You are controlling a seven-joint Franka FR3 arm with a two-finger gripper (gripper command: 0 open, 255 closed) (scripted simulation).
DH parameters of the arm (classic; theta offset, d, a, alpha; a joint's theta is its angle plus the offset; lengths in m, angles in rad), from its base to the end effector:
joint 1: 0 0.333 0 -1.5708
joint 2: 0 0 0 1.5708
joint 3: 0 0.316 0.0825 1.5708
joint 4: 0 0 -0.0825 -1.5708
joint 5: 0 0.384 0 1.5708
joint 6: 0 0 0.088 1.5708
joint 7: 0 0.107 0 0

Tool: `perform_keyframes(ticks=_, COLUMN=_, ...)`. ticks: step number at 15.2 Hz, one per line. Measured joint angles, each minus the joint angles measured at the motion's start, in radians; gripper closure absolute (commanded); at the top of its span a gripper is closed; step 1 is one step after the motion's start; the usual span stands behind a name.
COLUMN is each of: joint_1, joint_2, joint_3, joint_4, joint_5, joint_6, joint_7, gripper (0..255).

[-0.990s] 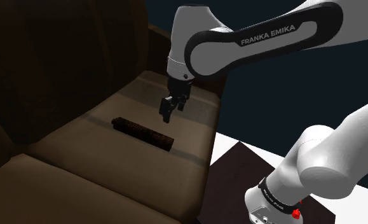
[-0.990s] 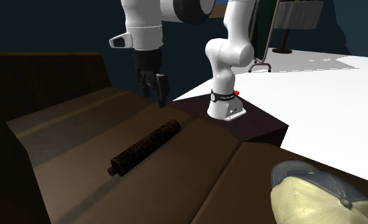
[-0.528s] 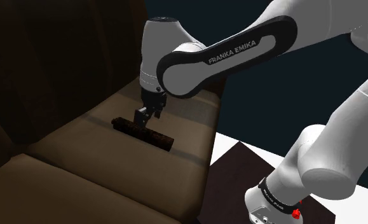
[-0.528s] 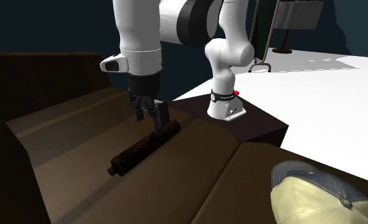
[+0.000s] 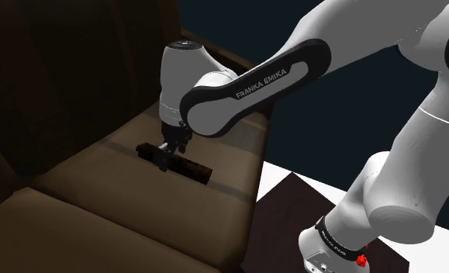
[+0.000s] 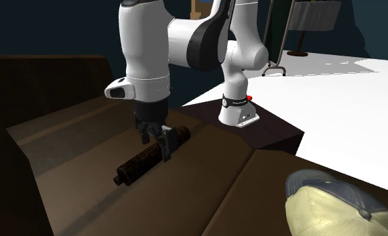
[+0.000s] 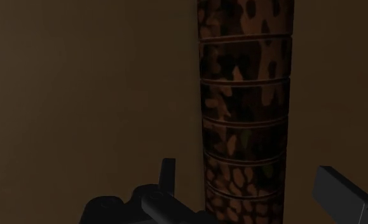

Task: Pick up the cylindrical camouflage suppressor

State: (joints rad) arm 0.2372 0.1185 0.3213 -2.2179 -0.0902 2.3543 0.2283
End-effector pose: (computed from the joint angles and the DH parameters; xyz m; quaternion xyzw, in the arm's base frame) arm 0.4619 0.2860 0.3283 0.9808 0.1940 0.0168 0.0078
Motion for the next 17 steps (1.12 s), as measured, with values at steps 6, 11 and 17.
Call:
perform_keyframes(ticks=6, joint_1=0.001, joint_2=0.021, joint_3=-0.003, joint_4=-0.012, joint_5=-0.013, joint_6=0.033, joint_7=0.009, gripper=255)
perform_keyframes(ticks=11, joint_1=0.002, joint_2=0.022, joint_3=-0.002, joint_4=-0.012, joint_5=-0.013, joint_6=0.034, joint_7=0.008, gripper=255)
perform_keyframes(ticks=17, joint_1=0.0, joint_2=-0.008, joint_3=0.001, joint_4=-0.001, joint_5=0.004, joint_6=-0.007, joint_7=-0.002, gripper=255)
